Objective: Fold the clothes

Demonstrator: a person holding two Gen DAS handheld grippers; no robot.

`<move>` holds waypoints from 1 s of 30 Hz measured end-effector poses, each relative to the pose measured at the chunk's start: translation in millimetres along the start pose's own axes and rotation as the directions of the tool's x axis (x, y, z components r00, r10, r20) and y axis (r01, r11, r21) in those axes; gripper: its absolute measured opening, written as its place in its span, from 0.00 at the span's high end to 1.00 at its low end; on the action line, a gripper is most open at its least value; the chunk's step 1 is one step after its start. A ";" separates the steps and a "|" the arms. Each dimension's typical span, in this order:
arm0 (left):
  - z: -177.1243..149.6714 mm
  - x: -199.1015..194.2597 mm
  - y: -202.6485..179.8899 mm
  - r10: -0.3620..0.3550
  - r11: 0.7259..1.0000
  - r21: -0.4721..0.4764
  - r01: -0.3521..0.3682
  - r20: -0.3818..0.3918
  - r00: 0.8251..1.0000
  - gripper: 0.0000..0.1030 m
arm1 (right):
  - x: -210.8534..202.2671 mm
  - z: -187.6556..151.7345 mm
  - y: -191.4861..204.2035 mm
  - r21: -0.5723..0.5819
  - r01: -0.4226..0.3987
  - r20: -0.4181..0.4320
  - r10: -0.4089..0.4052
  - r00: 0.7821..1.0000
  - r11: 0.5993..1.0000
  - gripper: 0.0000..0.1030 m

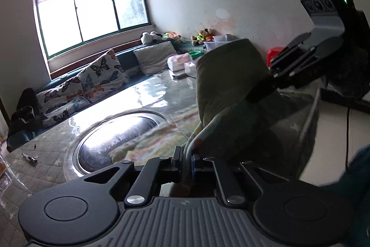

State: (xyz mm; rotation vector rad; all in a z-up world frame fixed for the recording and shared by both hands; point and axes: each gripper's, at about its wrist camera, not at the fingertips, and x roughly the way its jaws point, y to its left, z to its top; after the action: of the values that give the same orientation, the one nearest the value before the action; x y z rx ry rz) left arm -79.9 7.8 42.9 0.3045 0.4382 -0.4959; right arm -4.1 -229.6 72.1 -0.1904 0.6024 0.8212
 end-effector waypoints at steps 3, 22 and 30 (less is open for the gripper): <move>11.9 16.3 14.8 0.011 1.000 -0.019 -0.011 0.017 1.000 0.93 | 13.0 17.6 -15.8 -0.008 0.017 -0.010 -0.018 1.000 1.000 0.91; 16.8 176.7 128.6 0.018 0.964 -0.255 -0.076 -0.221 0.975 0.86 | 167.0 56.3 -111.4 0.084 0.157 -0.126 -0.145 0.981 0.984 0.68; 5.9 182.5 140.3 0.071 0.945 -0.290 -0.150 -0.266 0.961 0.59 | 142.3 18.2 -128.0 0.197 0.176 -0.090 -0.161 0.983 0.964 0.68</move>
State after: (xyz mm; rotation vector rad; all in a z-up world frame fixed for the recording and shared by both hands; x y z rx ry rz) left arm 138.8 52.1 -13.8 0.0882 0.7339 -0.2711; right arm 172.5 -219.4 -3.1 -0.0829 0.7256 0.5850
